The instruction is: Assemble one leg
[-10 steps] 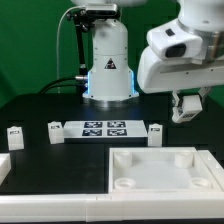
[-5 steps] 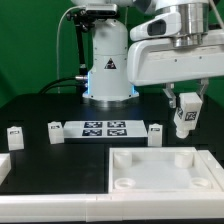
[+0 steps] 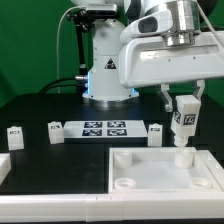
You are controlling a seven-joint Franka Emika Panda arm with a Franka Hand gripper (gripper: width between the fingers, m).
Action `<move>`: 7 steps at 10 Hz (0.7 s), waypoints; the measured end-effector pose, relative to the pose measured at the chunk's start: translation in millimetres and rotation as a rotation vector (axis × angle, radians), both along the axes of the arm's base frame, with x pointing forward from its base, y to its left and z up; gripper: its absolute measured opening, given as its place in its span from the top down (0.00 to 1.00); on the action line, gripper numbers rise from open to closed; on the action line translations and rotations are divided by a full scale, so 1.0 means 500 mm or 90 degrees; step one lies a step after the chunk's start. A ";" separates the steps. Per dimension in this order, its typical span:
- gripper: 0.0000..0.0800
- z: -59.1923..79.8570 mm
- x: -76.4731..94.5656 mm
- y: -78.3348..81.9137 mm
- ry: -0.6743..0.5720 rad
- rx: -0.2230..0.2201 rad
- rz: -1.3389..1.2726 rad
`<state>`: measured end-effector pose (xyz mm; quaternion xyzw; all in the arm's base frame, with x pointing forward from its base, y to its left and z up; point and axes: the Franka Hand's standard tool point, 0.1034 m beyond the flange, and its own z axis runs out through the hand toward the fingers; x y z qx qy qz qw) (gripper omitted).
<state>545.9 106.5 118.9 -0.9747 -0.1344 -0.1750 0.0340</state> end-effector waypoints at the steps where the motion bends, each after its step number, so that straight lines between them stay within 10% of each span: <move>1: 0.64 -0.004 0.015 -0.005 -0.003 -0.001 0.003; 7: 0.64 -0.001 0.056 0.043 -0.012 0.008 0.017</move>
Offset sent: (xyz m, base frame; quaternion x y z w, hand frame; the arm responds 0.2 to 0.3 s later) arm 0.0173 0.0147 0.0041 0.0024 0.0033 0.0277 0.9996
